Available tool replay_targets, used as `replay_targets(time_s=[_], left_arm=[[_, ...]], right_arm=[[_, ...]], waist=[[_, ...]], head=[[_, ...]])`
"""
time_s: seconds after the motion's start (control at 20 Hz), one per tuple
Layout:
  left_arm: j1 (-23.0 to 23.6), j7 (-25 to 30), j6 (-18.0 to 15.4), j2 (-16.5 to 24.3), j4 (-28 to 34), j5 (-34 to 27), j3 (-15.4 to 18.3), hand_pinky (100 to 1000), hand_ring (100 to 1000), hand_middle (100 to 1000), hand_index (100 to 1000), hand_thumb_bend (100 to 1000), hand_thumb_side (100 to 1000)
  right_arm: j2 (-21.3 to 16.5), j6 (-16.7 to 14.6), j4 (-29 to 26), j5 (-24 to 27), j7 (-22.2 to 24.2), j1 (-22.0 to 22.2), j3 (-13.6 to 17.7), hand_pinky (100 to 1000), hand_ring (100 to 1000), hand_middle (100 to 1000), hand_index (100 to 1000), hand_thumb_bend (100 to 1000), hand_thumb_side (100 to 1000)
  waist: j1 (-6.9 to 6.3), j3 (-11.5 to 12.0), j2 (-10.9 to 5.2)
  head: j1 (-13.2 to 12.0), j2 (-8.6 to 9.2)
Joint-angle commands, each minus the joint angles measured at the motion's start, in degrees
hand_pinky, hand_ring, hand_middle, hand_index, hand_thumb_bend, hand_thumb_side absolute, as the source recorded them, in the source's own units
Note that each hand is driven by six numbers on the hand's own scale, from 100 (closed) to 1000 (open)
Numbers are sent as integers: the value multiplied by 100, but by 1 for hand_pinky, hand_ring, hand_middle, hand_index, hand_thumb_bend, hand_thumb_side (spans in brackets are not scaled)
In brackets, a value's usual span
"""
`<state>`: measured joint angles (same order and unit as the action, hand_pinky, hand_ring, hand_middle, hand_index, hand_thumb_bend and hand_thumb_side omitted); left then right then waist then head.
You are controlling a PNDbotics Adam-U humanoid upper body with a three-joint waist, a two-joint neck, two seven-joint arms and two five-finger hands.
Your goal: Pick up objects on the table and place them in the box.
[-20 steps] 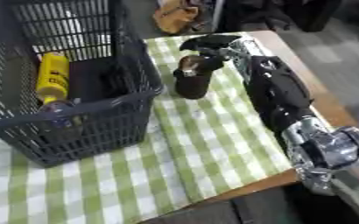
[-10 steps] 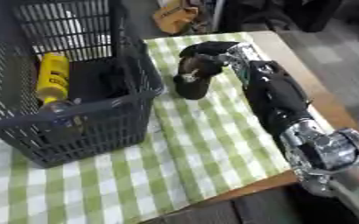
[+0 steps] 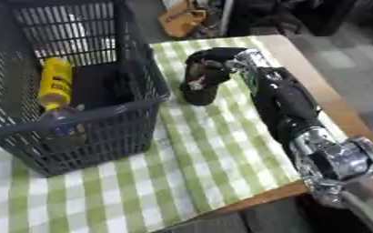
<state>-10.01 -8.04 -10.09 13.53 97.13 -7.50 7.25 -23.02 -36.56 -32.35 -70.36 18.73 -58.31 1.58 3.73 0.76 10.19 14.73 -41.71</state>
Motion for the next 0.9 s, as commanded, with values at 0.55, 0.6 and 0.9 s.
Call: replay_targets(time_s=[0.55, 0.6, 0.9], left_arm=[[-45, 23, -18, 70, 82, -23, 2, 432, 959, 840, 822, 727, 843], [-45, 22, -19, 69, 83, -23, 2, 432, 959, 840, 822, 728, 844], [-44, 25, -24, 69, 83, -26, 3, 433, 959, 840, 823, 729, 844]], right_arm=[[-285, -62, 49, -767, -356, -10, -49, 1000, 1000, 997, 1000, 622, 750], [-282, -71, 65, -804, -379, -9, -47, 1000, 1000, 996, 1000, 623, 751], [-247, -140, 147, -912, -451, 7, -46, 1000, 1000, 995, 1000, 620, 751]], waist=[[-109, 2, -87], [-109, 1, -87], [-110, -2, -88]], head=[[31, 58], [31, 59], [33, 69]])
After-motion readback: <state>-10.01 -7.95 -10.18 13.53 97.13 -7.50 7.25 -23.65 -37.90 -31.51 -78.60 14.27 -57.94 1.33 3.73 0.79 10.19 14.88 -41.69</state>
